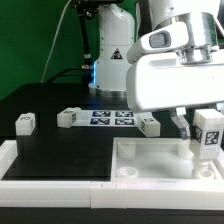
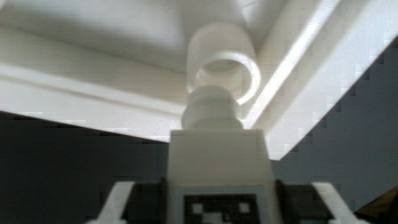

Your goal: Assemble one leg

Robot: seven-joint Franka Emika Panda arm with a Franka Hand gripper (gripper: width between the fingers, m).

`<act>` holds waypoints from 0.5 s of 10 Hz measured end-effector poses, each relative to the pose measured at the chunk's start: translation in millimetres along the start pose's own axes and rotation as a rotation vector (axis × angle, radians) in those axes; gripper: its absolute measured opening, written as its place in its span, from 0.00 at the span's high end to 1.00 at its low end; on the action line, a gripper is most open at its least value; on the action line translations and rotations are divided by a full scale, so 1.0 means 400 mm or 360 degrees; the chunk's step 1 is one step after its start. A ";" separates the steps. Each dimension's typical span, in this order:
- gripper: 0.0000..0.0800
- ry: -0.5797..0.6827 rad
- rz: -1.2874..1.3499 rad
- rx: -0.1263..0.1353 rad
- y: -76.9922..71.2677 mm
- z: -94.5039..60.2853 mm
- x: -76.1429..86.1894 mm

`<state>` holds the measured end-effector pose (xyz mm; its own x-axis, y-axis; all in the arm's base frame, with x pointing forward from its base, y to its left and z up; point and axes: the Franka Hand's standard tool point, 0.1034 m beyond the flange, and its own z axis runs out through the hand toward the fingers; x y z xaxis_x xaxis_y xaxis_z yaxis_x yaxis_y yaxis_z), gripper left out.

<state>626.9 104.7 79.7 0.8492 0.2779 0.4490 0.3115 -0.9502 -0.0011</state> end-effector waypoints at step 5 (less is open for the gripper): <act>0.64 -0.0021 0.0004 0.0007 -0.004 0.018 -0.020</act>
Offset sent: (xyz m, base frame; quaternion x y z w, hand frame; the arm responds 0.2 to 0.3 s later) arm -0.0053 0.0033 -0.0080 0.0177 -0.0086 0.0241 0.9995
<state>622.7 105.2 69.7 0.8555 0.2777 0.4371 0.3115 -0.9502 -0.0061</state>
